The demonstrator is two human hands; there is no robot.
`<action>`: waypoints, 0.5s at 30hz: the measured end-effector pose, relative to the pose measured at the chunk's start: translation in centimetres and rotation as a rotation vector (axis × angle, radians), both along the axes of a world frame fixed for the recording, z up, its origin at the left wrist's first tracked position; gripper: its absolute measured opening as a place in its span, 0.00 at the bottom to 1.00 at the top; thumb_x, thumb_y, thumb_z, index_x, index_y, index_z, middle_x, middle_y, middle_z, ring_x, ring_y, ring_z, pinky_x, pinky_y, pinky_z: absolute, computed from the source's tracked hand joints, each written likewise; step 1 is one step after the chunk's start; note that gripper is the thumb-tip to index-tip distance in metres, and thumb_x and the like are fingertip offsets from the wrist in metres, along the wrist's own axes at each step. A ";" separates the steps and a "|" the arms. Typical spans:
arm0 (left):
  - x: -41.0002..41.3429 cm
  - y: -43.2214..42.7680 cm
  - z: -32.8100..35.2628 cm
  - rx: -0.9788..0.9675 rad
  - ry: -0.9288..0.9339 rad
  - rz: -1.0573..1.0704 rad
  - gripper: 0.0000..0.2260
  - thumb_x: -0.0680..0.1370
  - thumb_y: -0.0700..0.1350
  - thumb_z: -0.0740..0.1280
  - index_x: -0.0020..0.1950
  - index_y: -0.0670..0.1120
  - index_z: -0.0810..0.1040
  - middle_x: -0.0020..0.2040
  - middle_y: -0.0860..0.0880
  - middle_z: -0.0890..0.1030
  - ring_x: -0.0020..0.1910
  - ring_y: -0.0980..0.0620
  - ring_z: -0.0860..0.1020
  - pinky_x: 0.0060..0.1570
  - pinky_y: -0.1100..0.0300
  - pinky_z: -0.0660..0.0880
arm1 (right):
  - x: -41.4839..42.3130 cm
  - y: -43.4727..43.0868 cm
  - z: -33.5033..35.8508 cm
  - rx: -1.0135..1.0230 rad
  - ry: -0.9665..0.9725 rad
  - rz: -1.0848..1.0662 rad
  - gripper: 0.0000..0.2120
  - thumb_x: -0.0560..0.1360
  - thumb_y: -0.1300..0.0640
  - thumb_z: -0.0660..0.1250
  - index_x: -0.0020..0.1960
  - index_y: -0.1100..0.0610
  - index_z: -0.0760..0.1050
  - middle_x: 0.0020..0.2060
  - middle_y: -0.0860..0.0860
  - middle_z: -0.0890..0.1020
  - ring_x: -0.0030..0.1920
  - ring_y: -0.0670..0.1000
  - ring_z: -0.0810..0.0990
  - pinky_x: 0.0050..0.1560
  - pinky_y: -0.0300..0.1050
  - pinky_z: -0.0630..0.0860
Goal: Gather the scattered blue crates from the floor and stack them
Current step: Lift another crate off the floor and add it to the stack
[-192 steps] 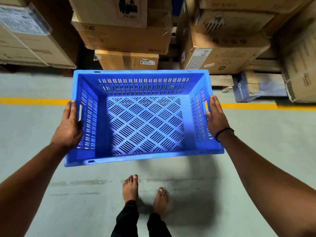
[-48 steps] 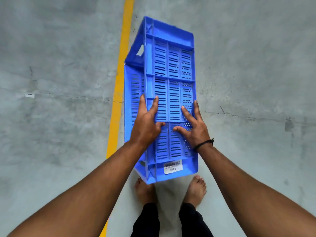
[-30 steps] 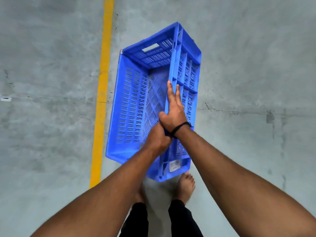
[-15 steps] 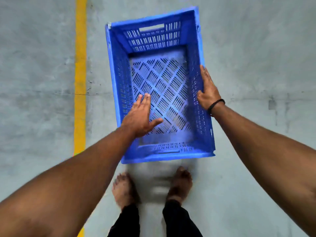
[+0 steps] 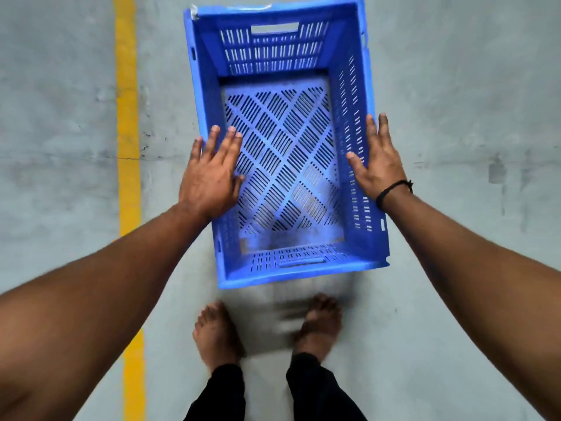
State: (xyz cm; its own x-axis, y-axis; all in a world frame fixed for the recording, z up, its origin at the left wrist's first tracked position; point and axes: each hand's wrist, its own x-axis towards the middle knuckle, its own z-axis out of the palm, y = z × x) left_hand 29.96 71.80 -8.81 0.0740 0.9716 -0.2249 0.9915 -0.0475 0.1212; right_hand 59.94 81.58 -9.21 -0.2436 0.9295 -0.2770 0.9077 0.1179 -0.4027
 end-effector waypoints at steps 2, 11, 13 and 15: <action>-1.6 1.9 0.5 -0.014 0.007 0.038 0.33 0.78 0.49 0.61 0.78 0.42 0.49 0.78 0.41 0.49 0.77 0.39 0.47 0.74 0.45 0.48 | 0.0 -2.7 0.2 0.035 -0.138 0.030 0.35 0.77 0.42 0.57 0.77 0.52 0.46 0.77 0.55 0.47 0.76 0.59 0.54 0.70 0.58 0.59; -1.8 4.3 0.2 -0.204 -0.119 0.257 0.41 0.72 0.32 0.64 0.78 0.46 0.44 0.75 0.37 0.31 0.73 0.35 0.31 0.68 0.44 0.64 | 2.1 -4.4 -3.7 0.111 -0.478 0.214 0.44 0.67 0.73 0.62 0.77 0.51 0.50 0.77 0.56 0.44 0.75 0.64 0.47 0.74 0.52 0.54; -0.7 3.2 0.7 -0.209 -0.133 0.289 0.40 0.71 0.32 0.62 0.78 0.44 0.44 0.74 0.33 0.32 0.72 0.30 0.32 0.71 0.40 0.58 | 2.9 -2.3 -2.9 0.125 -0.447 0.290 0.42 0.67 0.73 0.61 0.77 0.53 0.52 0.77 0.58 0.46 0.75 0.68 0.48 0.74 0.56 0.54; 0.9 1.4 0.9 -0.221 -0.163 0.323 0.41 0.69 0.32 0.61 0.78 0.43 0.45 0.73 0.30 0.33 0.71 0.28 0.32 0.72 0.36 0.46 | 3.6 0.7 -2.0 0.134 -0.416 0.290 0.39 0.69 0.72 0.61 0.76 0.53 0.54 0.77 0.59 0.48 0.74 0.69 0.50 0.73 0.61 0.56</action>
State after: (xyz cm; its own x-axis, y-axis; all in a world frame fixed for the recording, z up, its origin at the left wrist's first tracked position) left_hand 30.89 73.24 -7.93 -0.1751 0.8802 -0.4412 0.9182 0.3077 0.2495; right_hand 63.55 82.26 -11.19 -0.3909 0.8741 -0.2883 0.9101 0.4138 0.0205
